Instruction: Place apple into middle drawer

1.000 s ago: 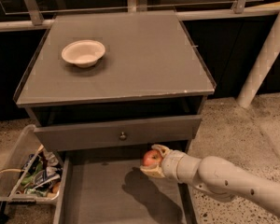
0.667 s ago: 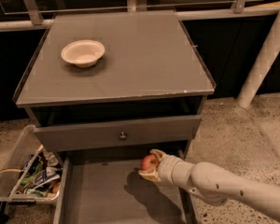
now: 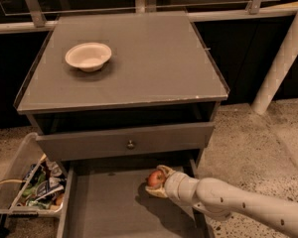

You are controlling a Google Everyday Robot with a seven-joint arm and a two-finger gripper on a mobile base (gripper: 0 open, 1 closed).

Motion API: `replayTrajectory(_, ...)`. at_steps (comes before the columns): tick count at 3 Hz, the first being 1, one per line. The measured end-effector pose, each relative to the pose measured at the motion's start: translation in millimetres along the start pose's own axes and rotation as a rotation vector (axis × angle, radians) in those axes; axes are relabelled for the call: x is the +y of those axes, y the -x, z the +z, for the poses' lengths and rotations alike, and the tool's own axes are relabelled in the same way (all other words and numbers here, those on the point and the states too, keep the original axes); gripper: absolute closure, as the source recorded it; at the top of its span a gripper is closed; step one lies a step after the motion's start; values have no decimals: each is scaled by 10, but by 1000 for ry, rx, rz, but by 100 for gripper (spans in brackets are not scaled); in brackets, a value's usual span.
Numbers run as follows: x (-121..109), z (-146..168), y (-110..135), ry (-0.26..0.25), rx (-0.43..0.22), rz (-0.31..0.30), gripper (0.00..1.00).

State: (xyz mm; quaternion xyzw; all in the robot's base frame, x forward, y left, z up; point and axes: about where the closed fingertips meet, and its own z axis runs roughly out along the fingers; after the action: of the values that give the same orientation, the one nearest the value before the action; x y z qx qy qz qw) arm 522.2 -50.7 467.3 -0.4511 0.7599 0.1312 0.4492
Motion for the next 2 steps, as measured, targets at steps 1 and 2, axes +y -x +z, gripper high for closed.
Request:
replayTrajectory(1,-54,169,-137,42,-59,27,100)
replayTrajectory(2,1,299,-186,156,-117,52,100)
